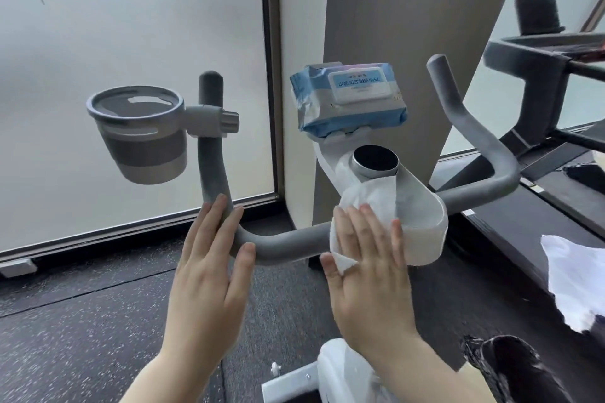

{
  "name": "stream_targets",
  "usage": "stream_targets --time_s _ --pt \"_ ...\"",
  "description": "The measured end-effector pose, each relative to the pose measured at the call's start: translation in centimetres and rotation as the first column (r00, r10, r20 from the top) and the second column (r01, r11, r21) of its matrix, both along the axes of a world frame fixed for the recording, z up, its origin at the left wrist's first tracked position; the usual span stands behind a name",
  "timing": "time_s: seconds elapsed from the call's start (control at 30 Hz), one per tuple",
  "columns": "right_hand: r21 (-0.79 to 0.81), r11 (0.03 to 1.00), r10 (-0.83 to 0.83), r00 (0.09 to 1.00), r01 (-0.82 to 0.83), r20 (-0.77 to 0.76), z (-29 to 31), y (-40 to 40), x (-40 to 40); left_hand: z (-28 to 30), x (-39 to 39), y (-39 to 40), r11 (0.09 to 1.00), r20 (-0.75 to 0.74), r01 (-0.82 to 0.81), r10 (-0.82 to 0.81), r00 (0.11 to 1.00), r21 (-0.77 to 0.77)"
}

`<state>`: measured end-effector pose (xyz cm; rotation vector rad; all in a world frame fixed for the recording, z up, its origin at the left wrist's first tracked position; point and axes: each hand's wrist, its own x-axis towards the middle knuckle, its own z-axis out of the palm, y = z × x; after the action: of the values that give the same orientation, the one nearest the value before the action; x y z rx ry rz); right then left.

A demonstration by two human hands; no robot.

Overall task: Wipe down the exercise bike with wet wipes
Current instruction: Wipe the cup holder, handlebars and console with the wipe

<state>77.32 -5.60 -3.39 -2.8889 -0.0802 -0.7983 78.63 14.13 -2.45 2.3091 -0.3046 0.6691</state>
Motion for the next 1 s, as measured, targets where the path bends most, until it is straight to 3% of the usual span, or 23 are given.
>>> stream_targets --time_s 0.07,0.13,0.23,0.33,0.43,0.6,0.7,0.77,0.9,1.0 --pt "0.052 0.996 0.072 0.997 -0.074 0.032 0.0 4.0 0.4 -0.1 0.0 -0.3 1.0 0.013 0.002 -0.001 1.0 -0.026" --pt "0.026 0.982 0.186 0.981 -0.188 0.044 0.0 7.2 0.5 -0.1 -0.1 -0.4 0.988 0.01 0.026 -0.025 1.0 -0.15" --pt "-0.078 0.946 0.318 0.948 -0.316 0.014 -0.1 4.9 0.7 0.2 0.2 0.7 0.9 -0.042 0.091 -0.12 0.992 -0.426" --pt "-0.092 0.939 0.338 0.939 -0.331 0.065 -2.1 1.8 0.2 0.5 0.4 2.1 0.889 -0.042 0.15 -0.186 0.982 -0.434" --pt "0.052 0.963 0.256 0.958 -0.264 0.129 -1.9 5.0 0.4 0.6 0.7 2.4 0.934 -0.074 0.164 -0.197 0.978 -0.317" --pt "-0.113 0.915 0.397 0.915 -0.388 0.069 -0.2 9.1 1.3 2.9 4.4 4.5 0.97 -0.158 0.218 -0.2 0.967 0.106" --pt "-0.232 0.856 0.49 0.869 -0.462 0.075 -0.9 6.4 0.6 5.7 6.8 6.3 0.845 -0.18 0.172 -0.091 0.98 0.506" --pt "-0.226 0.86 0.49 0.864 -0.457 0.119 -1.1 6.0 0.4 7.4 7.5 7.0 0.739 -0.097 0.135 -0.095 0.991 0.66" --pt "-0.183 0.908 0.397 0.914 -0.377 0.089 0.0 10.9 2.5 11.2 8.9 8.7 0.583 0.128 -0.012 -0.159 0.979 0.812" --pt "-0.124 0.923 0.37 0.929 -0.364 0.022 1.5 12.8 3.8 13.7 10.6 10.8 0.608 0.149 -0.045 -0.123 0.981 0.793"
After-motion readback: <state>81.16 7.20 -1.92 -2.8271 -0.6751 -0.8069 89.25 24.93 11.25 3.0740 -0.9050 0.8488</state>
